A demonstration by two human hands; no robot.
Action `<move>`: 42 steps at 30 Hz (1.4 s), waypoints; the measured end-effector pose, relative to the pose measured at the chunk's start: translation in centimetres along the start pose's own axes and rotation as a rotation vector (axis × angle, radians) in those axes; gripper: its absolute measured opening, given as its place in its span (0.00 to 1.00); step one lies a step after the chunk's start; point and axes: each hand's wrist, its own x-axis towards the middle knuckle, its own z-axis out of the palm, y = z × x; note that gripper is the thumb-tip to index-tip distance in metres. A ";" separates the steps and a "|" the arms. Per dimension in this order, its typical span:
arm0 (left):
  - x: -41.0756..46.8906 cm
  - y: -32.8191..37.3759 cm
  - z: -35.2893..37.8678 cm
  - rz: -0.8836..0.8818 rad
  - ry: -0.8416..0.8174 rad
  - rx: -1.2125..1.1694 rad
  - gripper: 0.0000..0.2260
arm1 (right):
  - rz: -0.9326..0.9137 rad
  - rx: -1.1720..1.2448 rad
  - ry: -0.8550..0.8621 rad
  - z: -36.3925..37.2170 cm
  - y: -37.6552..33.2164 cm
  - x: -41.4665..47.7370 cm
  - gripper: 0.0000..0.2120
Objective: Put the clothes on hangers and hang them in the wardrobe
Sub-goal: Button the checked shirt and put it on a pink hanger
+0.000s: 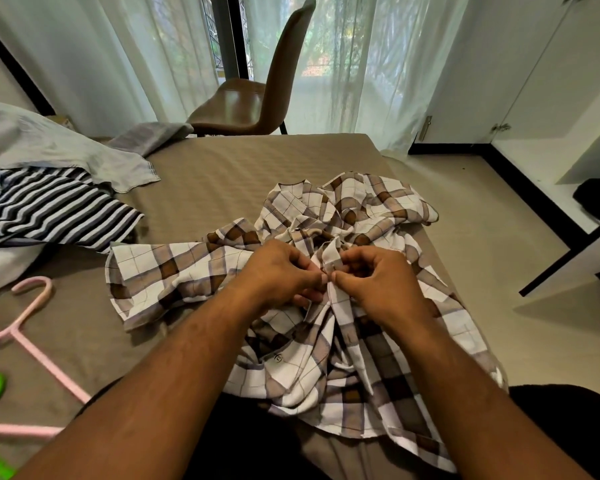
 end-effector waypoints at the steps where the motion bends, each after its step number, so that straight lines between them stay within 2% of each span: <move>1: 0.0 0.0 0.0 0.004 -0.013 -0.015 0.06 | -0.010 -0.023 0.031 0.2 0.3 0.1 0.12; 8: 0.0 0.1 0.1 0.024 -0.059 -0.052 0.06 | -0.058 -0.164 0.120 0.7 0.6 -0.1 0.10; 13: 0.2 -0.2 -0.1 0.038 -0.007 -0.060 0.04 | -0.039 -0.005 -0.024 0.3 0.7 0.1 0.08; 21: 0.6 -0.5 -0.3 0.043 -0.004 -0.055 0.04 | -0.050 0.061 -0.100 -0.3 1.1 0.5 0.10; 25: 0.7 -0.7 -0.6 0.065 -0.035 -0.028 0.05 | -0.044 0.177 -0.174 -0.7 1.2 0.6 0.09; 33: 0.4 0.0 -0.3 0.103 -0.078 -0.084 0.12 | -0.127 0.133 -0.082 -0.5 1.7 0.6 0.07; 42: 0.5 -0.2 -0.2 0.203 0.055 0.061 0.06 | -0.198 0.172 -0.048 0.3 2.3 0.7 0.10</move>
